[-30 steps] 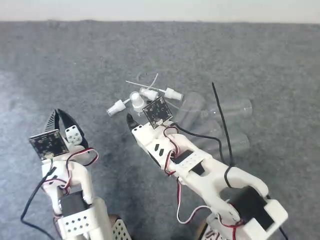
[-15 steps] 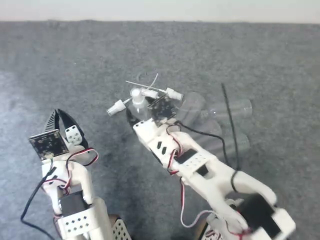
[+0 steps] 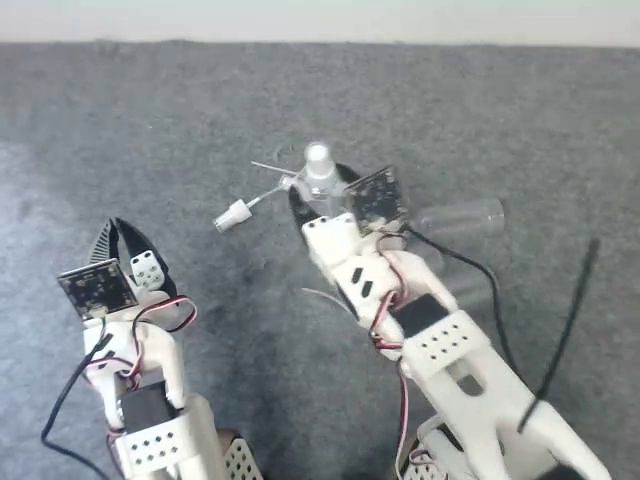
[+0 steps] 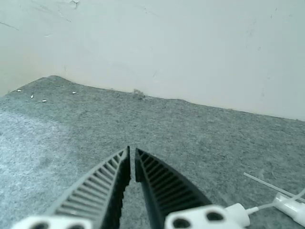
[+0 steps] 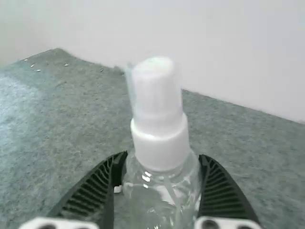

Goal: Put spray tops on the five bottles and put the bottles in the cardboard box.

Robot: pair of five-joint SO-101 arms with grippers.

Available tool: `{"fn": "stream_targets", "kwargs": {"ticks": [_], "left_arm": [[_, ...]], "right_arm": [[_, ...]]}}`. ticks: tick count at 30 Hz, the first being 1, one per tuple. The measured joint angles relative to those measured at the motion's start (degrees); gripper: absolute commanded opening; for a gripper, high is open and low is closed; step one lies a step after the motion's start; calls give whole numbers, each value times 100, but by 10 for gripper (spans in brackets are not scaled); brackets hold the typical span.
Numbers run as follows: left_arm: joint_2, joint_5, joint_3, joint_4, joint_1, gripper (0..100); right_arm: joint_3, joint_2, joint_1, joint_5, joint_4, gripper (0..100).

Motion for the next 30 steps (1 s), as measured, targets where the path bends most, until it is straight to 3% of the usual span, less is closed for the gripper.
{"fn": "stream_targets", "kwargs": {"ticks": [16,30], "left_arm": [[0,0,0,0,0,13],[0,0,0,88,0,13]], "right_arm": [[-149,-334,2163,0,237,112],[-2110,2462,2884,0,53,112]]}}
